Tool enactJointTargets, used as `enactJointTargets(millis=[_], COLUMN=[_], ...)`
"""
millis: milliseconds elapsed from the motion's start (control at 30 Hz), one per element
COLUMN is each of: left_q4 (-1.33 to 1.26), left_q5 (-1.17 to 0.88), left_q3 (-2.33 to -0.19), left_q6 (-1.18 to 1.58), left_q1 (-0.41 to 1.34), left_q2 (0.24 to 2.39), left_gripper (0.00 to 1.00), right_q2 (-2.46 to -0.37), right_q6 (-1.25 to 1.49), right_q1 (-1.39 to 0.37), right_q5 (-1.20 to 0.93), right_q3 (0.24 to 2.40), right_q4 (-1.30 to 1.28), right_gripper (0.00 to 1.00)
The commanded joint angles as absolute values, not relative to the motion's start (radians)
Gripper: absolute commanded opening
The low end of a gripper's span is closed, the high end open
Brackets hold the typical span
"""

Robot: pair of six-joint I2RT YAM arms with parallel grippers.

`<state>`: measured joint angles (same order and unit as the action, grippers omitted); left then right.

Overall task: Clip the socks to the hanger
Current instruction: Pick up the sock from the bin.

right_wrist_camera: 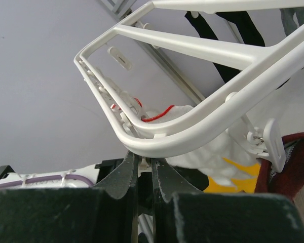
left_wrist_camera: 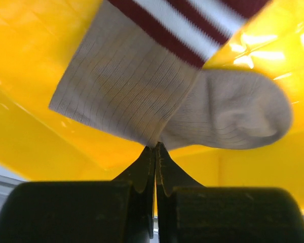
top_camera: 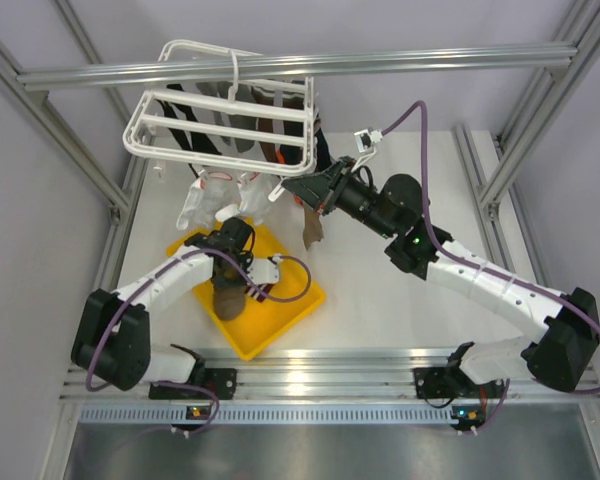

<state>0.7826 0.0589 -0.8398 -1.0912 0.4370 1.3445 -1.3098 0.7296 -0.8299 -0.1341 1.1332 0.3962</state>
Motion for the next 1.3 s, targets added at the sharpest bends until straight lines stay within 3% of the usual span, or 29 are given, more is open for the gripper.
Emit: enactJointTargets(millis=[0, 100, 200, 233, 367, 500, 767, 1167, 1267], left_q4=[0.739, 0.726, 0.730, 0.747, 0.868, 0.919, 0.740, 0.549, 0.554], left_q5=[0.129, 0.141, 0.083, 0.057, -0.147, -0.293, -0.439, -0.463, -0.459], left_q3=[-0.821, -0.784, -0.761, -0.776, -0.857, -0.878, -0.784, -0.790, -0.766], left_q6=[-1.095, -1.153, -1.198, -1.201, -1.192, -1.201, -1.232, -1.210, -1.272], left_q1=[0.400, 0.379, 0.365, 0.364, 0.365, 0.364, 0.365, 0.364, 0.365], left_q2=[1.391, 1.401, 1.359, 1.347, 1.284, 1.232, 1.232, 1.449, 1.497], left_gripper=[0.00, 0.01, 0.26, 0.39, 0.58, 0.59, 0.57, 0.57, 0.52], right_q2=[-1.279, -1.276, -1.276, -1.278, -1.281, -1.287, -1.299, -1.315, -1.315], right_q6=[0.723, 0.719, 0.719, 0.719, 0.722, 0.727, 0.727, 0.730, 0.730], right_q1=[-0.804, -0.802, -0.802, -0.802, -0.801, -0.801, -0.801, -0.801, -0.796], right_q5=[-0.095, -0.097, -0.097, -0.095, -0.097, -0.097, -0.094, -0.095, -0.097], right_q3=[1.149, 1.147, 1.141, 1.141, 1.140, 1.146, 1.157, 1.161, 1.158], right_q4=[0.422, 0.419, 0.422, 0.422, 0.425, 0.426, 0.416, 0.410, 0.410], right_gripper=[0.00, 0.00, 0.00, 0.00, 0.00, 0.00, 0.00, 0.00, 0.00])
